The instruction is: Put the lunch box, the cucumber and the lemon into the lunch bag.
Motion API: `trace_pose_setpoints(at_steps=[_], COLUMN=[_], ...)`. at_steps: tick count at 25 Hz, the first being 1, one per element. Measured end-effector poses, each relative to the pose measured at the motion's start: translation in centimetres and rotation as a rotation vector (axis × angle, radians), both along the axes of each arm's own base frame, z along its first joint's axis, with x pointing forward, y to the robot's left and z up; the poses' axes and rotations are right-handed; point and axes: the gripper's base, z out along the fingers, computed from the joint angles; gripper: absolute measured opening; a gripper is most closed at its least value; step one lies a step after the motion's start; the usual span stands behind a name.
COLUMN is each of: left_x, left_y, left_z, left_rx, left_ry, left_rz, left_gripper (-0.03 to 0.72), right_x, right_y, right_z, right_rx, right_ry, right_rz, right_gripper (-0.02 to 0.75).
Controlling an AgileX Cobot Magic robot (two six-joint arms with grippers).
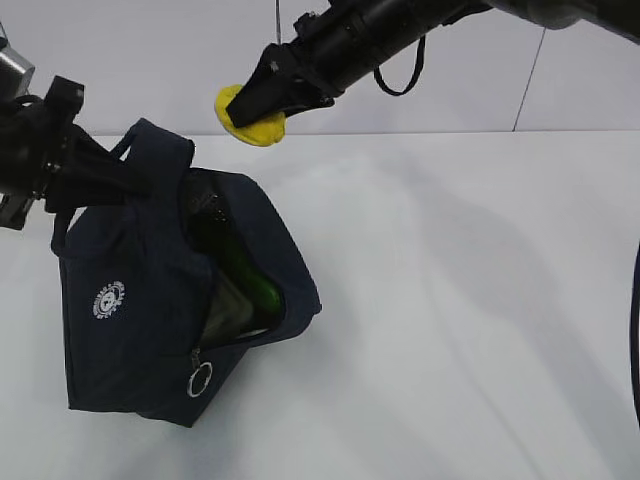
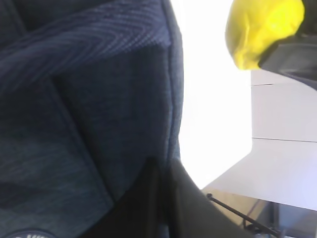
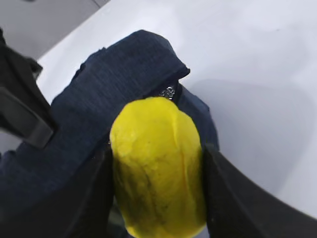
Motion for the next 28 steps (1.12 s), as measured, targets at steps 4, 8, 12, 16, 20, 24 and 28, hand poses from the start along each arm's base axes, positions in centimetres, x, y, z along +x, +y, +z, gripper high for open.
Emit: trace_pose_setpoints(at_steps=[4,8,12,16,20,24,28], left_x=[0.0,0.0,0.0,0.0,0.0,0.0,0.0], left_y=[-0.1,-0.2,-0.2,-0.2,-0.2,-0.2,-0.3], left_z=[0.2,0.2,0.3,0.3,0.3,0.4,0.4], left_rx=[-0.030,-0.036,-0.039,-0.045,-0.052,-0.054,-0.057], left_ry=[0.003,0.006,0.007,0.007,0.007,0.007,0.008], left_rz=[0.006,0.000,-0.002,0.001,0.006,0.006,0.004], left_gripper=[-0.006,-0.006,-0.006,-0.006,-0.006,-0.005,-0.006], right_x=[0.0,-0.3,-1.2,-2.5,-2.8,-2.5,-2.3], right_y=[0.0,0.1,1.4,3.4,4.2,4.4,4.9], right_z=[-0.2,-1.4,-2.4,-2.6,-3.4,-5.1,-6.5], right_rx=[-0.013,-0.027,-0.048,-0.059,-0.070,-0.086,-0.054], right_ry=[0.125,0.208,0.248,0.229,0.238,0.267,0.322], right_rz=[-0.093,-0.125,-0.099,-0.036,-0.017,-0.015,-0.015], right_gripper=[0.399,0.399,0.399,0.399,0.398,0.398,0.398])
